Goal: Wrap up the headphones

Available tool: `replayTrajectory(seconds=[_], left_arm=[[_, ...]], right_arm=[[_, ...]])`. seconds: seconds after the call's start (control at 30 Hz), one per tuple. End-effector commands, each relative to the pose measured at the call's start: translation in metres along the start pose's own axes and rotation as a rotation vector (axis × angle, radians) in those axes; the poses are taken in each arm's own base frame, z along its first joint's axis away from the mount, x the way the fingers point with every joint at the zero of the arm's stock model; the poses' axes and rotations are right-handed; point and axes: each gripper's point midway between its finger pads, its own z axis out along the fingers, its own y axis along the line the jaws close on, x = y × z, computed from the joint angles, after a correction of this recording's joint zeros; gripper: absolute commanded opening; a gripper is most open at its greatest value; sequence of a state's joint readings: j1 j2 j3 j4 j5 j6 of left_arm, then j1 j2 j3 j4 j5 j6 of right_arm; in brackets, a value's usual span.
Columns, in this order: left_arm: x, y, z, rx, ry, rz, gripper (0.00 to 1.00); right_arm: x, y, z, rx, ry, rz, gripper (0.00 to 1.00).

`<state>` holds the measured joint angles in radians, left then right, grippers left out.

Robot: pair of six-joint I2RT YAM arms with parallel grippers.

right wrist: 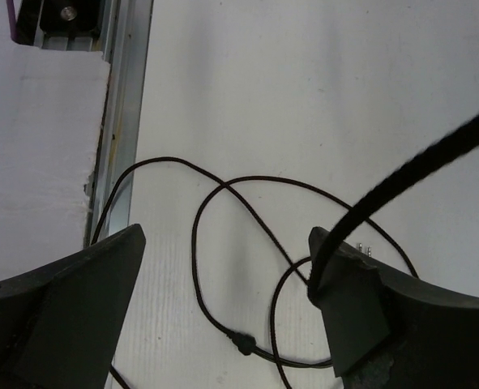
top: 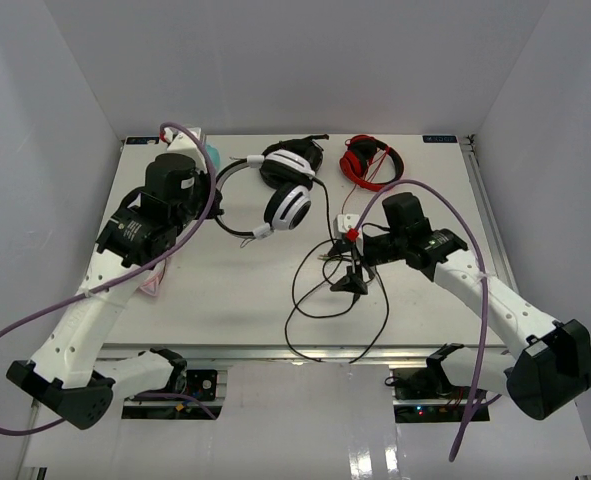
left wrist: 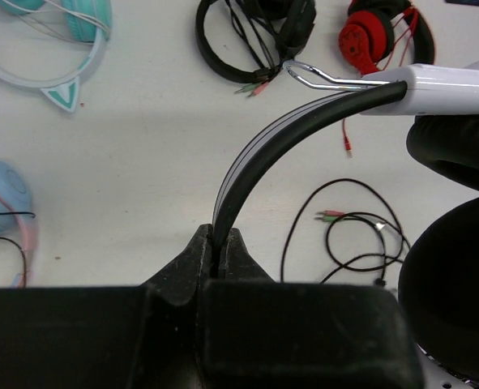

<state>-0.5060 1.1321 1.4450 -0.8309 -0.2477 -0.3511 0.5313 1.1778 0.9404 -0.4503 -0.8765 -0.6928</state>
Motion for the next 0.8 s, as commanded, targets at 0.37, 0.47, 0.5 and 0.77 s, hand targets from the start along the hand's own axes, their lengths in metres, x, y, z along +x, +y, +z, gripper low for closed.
replayTrajectory(seconds=[0.37, 0.47, 0.5, 0.77], left_arm=[[-0.122, -0.068, -0.048, 0.313, -0.285, -0.574, 0.00], [-0.139, -0.054, -0.056, 0.249, -0.355, -0.619, 0.00], [-0.144, -0.051, -0.059, 0.235, -0.374, -0.632, 0.00], [-0.146, -0.030, -0.051, 0.179, -0.472, -0.868, 0.00]], right_arm=[[-0.047, -0.033, 0.022, 0.013, -0.262, -0.088, 0.49], [-0.041, -0.027, 0.022, 0.020, -0.273, -0.073, 0.46], [-0.042, -0.026, 0.020, 0.035, -0.282, -0.081, 0.44], [-0.060, -0.008, 0.012, -0.021, -0.324, -0.025, 0.08]])
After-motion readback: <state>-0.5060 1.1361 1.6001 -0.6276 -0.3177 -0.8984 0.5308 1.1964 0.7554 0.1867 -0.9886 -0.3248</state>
